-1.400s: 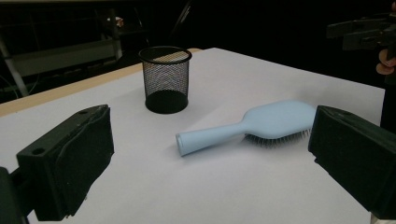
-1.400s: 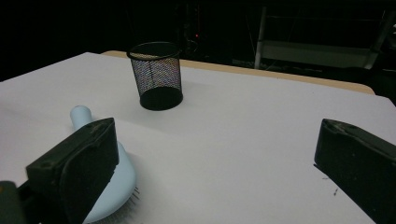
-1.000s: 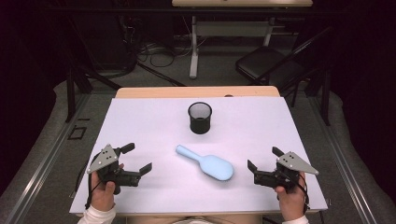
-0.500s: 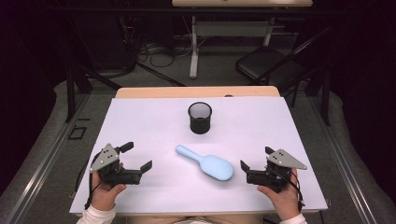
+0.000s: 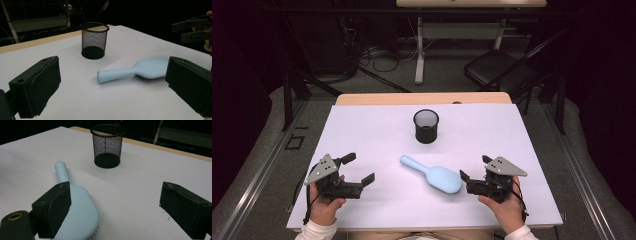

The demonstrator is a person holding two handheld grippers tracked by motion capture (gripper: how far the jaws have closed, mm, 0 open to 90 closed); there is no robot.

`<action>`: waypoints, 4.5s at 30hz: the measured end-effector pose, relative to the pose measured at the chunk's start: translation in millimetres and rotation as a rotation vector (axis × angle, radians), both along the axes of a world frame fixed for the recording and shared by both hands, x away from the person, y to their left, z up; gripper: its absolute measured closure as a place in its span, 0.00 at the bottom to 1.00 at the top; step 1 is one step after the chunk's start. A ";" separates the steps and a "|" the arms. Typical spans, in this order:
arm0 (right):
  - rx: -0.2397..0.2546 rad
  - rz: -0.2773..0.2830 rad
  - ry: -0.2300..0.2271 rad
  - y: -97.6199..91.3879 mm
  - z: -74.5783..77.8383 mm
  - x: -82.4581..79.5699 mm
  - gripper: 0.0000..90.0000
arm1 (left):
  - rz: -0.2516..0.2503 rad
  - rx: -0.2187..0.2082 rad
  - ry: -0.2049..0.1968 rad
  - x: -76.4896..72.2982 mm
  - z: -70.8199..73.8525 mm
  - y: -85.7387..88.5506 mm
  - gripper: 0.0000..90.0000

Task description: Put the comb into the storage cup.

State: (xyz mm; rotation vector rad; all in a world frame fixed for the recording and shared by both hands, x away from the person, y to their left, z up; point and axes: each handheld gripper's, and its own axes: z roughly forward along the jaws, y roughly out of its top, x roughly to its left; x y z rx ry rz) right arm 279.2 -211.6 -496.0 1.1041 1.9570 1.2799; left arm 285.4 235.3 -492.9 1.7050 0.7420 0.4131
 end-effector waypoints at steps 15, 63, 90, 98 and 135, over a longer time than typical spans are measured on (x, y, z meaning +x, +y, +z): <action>-0.030 0.089 0.029 34.4 10.4 19.9 0.27 | -0.023 0.057 0.004 -1.5 -4.4 -9.9 0.00; -0.119 0.167 0.194 108.4 4.0 78.3 0.57 | 0.004 0.034 0.020 2.2 -7.2 -5.7 0.00; -0.181 0.134 0.295 136.9 -14.7 117.2 0.95 | 0.004 0.018 0.032 4.5 -9.1 -3.6 0.00; -0.186 0.128 0.344 145.1 -18.0 124.9 1.00 | 0.003 0.017 0.035 5.0 -9.4 -3.0 0.00; -0.304 0.178 0.469 189.9 -41.9 140.2 1.00 | 0.006 0.013 0.038 6.5 -10.3 -1.6 0.00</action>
